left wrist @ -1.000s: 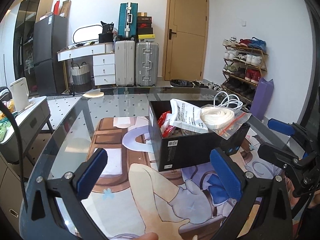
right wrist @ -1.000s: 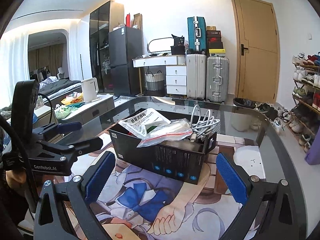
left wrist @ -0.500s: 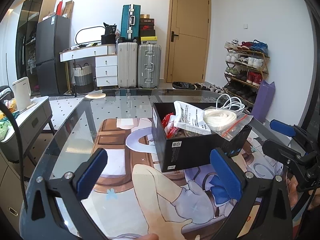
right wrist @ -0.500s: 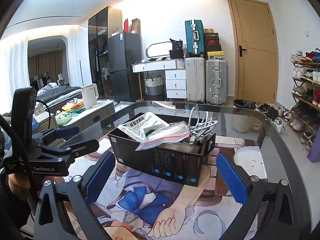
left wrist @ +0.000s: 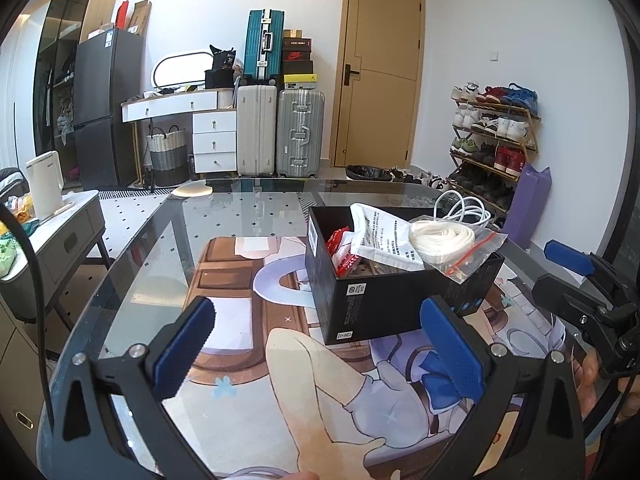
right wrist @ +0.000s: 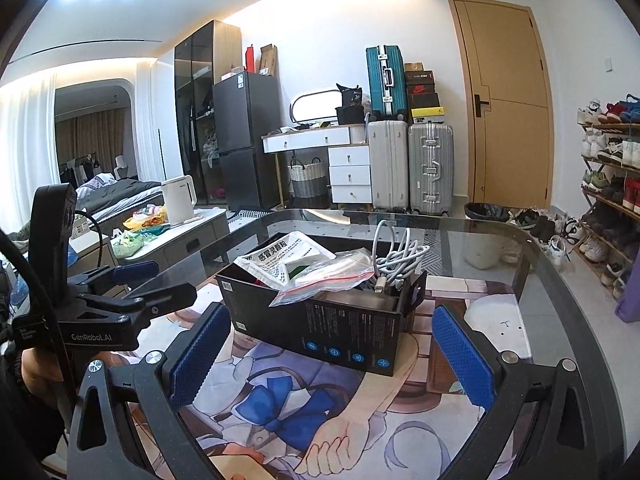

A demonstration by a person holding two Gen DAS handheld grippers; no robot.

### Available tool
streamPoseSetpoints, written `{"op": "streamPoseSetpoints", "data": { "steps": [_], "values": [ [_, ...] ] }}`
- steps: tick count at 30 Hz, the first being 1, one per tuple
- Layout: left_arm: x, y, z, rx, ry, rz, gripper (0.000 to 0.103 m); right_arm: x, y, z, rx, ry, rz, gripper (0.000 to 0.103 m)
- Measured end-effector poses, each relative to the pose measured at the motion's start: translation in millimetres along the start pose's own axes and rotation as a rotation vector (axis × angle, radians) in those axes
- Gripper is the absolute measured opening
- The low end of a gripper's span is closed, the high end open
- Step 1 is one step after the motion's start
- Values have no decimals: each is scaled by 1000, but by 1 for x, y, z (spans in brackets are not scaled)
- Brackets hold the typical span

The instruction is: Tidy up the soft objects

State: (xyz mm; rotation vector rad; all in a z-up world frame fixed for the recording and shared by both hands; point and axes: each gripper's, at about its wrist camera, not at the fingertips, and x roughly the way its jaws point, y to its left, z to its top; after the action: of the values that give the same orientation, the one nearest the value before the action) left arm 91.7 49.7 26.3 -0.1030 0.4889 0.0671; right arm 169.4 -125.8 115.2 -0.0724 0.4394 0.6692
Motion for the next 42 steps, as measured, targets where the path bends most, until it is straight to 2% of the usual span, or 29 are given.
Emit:
{"op": "streamPoseSetpoints", "data": {
  "steps": [42],
  "values": [
    [-2,-4,1,13,-8,11,103,1,4,-1,-13,2,-7,102]
  ]
}}
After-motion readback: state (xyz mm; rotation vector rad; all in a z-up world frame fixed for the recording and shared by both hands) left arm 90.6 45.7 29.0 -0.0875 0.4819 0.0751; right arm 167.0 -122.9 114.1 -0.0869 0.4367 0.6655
